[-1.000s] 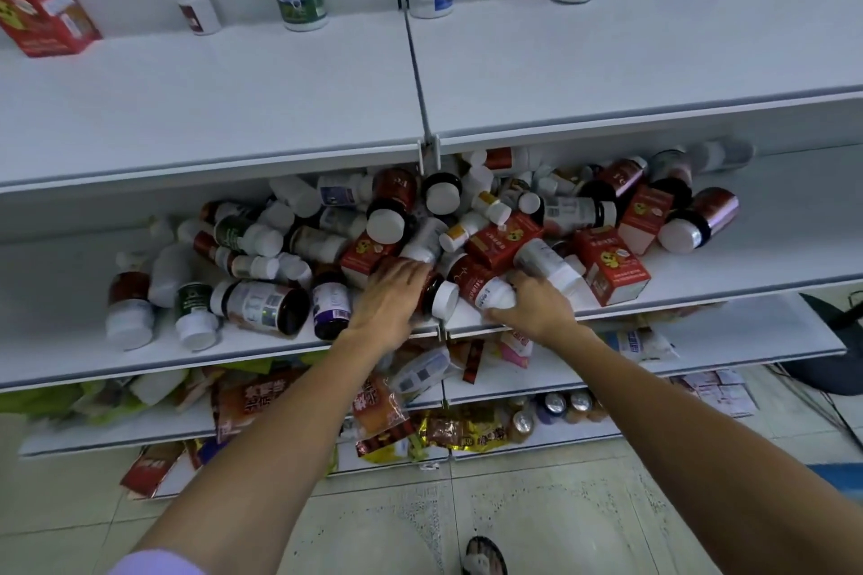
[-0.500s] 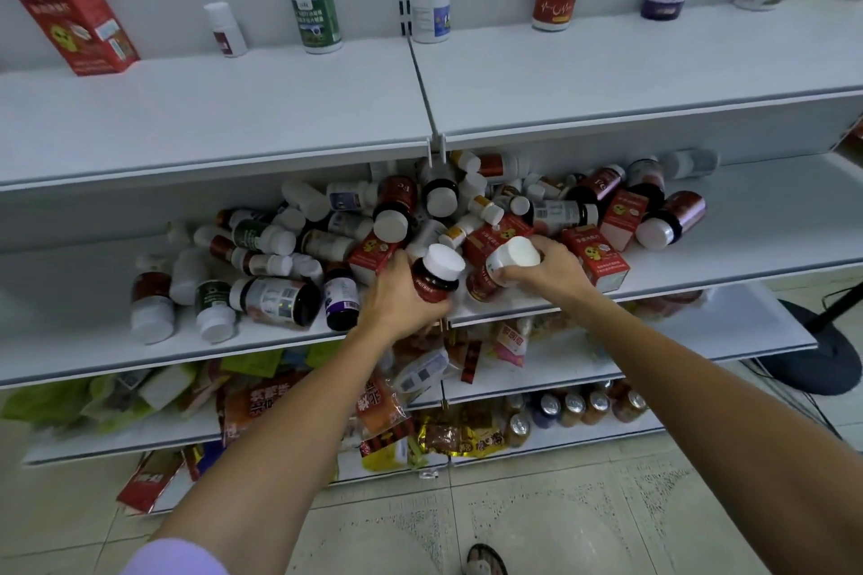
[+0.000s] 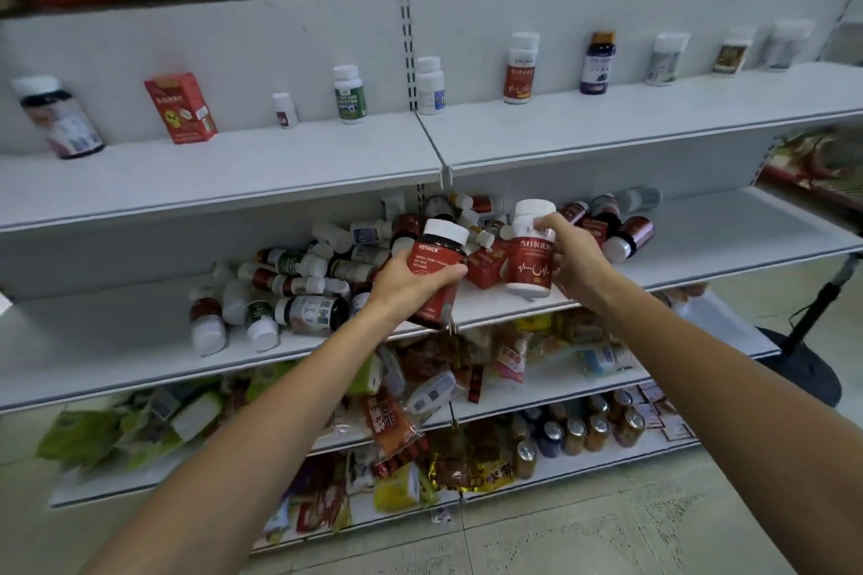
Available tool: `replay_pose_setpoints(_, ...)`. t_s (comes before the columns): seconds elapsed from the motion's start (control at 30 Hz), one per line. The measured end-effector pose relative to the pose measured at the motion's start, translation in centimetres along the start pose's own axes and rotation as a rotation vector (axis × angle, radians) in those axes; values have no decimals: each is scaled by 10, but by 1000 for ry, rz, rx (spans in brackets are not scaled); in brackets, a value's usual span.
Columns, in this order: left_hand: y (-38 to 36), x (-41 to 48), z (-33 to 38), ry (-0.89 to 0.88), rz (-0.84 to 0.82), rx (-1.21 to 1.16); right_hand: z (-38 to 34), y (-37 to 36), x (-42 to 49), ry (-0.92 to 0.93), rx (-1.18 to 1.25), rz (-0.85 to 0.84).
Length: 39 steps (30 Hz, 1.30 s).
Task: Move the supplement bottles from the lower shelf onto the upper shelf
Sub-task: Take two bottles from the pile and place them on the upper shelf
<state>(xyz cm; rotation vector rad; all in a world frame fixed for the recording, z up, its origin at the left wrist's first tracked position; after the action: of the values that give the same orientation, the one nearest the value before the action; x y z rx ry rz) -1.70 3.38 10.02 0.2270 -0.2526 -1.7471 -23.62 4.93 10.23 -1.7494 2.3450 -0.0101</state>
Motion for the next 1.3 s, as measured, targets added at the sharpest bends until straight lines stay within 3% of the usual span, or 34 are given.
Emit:
replay_pose_setpoints(0.23, -18, -17, 55, -74, -196, -112, -58, 23, -31, 198, -33, 19)
replay_pose_setpoints(0.67, -29, 64, 141, -318, 47, -109, -169, 67, 50, 439, -143, 12)
replay_pose_setpoints(0.77, -43, 97, 149, -301, 89, -181, -186, 80, 94, 531, -187, 16)
replay_pose_setpoints(0.97, -70, 151, 157, -243, 200, -208, -202, 83, 184, 664, -619, 25)
replay_pose_setpoints(1.1, -73, 176, 162, -219, 255, -157, -209, 70, 234, 692, -591, 6)
replay_pose_setpoints(1.3, -76, 201, 160, -169, 294, -198, -214, 50, 290, 678, -674, -159)
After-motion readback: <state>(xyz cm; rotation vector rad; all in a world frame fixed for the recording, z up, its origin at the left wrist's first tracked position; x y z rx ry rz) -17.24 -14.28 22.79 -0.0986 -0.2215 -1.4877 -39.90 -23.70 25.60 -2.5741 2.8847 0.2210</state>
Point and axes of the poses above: each hand's wrist, its own x-axis towards the middle knuckle, its own y-axis out of the back of the hand, z = x × y, the point moved 7 cm from there along x, towards the middle knuckle, and after that the axes turned 1 degree about -x, right-handed, at the moved point
